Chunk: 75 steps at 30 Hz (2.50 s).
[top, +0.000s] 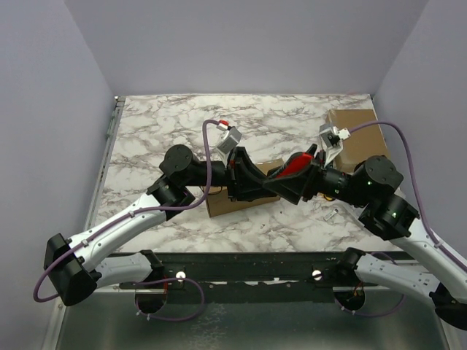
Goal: Unpack the express box
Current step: Adjust the knife, then cut the express box at the center of the board.
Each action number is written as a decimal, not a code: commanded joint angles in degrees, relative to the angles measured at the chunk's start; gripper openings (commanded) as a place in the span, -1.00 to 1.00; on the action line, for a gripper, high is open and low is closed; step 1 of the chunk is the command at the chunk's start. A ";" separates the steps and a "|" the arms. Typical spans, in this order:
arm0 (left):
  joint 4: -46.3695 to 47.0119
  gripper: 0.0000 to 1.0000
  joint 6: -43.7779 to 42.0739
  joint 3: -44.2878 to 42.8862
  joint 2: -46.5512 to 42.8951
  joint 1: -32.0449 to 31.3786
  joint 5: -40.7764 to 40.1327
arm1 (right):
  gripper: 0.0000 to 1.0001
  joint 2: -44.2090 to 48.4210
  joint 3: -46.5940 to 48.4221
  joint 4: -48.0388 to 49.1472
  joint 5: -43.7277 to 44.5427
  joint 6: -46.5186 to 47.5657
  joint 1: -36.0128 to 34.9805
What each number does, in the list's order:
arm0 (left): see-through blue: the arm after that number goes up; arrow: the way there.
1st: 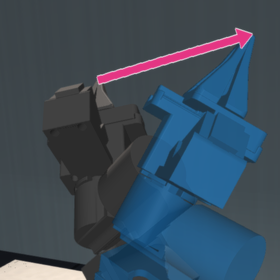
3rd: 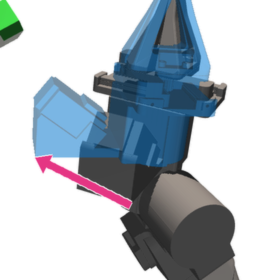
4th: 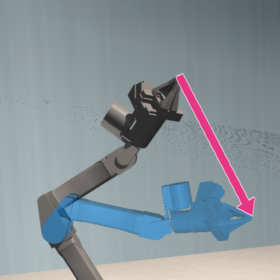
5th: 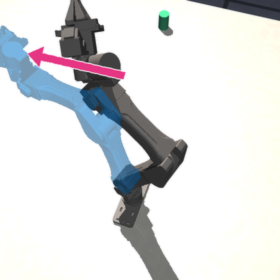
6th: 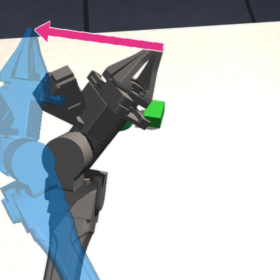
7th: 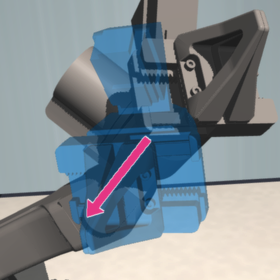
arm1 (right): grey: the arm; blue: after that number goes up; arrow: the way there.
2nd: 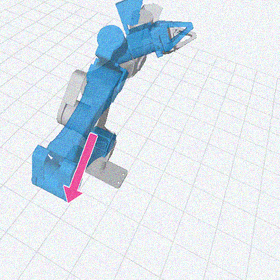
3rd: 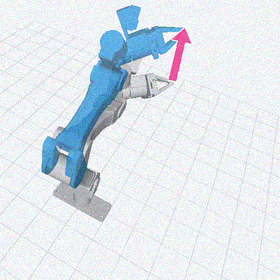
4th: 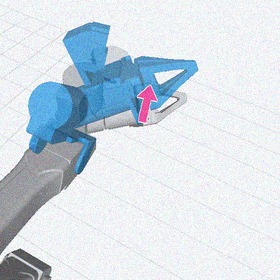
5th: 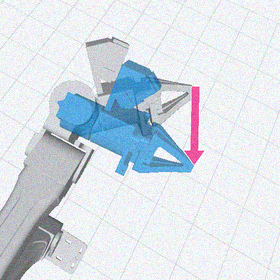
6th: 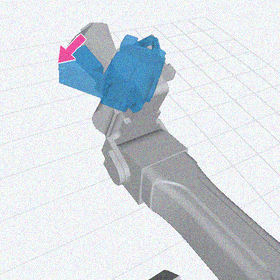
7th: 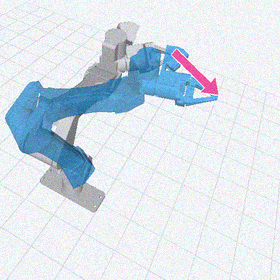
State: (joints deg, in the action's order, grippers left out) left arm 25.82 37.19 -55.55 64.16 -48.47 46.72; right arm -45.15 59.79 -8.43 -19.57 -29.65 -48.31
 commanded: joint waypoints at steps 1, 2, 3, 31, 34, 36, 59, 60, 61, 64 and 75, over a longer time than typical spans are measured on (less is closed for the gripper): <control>3.04 -1.00 0.67 0.53 -1.15 0.03 3.29 | 0.03 -0.47 -1.31 5.34 -2.54 -0.57 -0.11; 3.09 -1.00 0.62 0.60 -1.10 0.03 3.48 | -0.01 -0.21 -1.87 6.58 -2.23 -0.91 -0.11; 3.17 -1.00 0.63 0.66 -1.07 0.03 3.70 | -0.05 0.18 -2.59 7.70 -1.99 -1.20 -0.11; 3.44 -1.00 0.16 -0.86 1.31 -0.01 6.10 | 0.05 2.99 -7.47 15.12 2.09 -1.77 -0.11; 3.44 -1.00 0.24 -0.96 1.36 0.03 5.72 | 0.05 2.87 -7.89 15.83 1.62 -1.82 -0.11; 3.44 -1.00 0.40 -1.18 1.63 0.04 5.56 | 0.00 2.79 -8.26 16.46 1.04 -1.66 -0.11; -22.63 0.96 -31.80 -0.62 0.88 0.13 -33.38 | -0.99 -2.87 -1.69 -4.21 60.33 23.47 -0.11; -23.38 0.96 -34.38 -1.43 2.71 0.11 -32.02 | -0.99 -3.41 -1.80 -3.33 60.80 24.64 -0.11; -24.05 0.96 -37.62 -2.11 4.34 0.08 -30.96 | -0.99 -3.92 -1.96 -2.48 61.28 25.29 -0.11; -25.61 0.97 -47.00 -4.22 8.62 0.07 -32.36 | -0.99 -5.27 -2.82 1.12 60.26 27.40 0.54; -33.08 0.98 -54.13 -11.80 19.14 0.44 -28.59 | -0.99 -7.70 -2.86 0.58 46.03 23.82 7.21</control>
State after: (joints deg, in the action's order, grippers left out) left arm -4.51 -13.65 -65.76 81.28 -48.31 15.11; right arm -52.58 57.10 -10.28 32.29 -4.71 -42.78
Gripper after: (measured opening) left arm 0.987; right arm 0.289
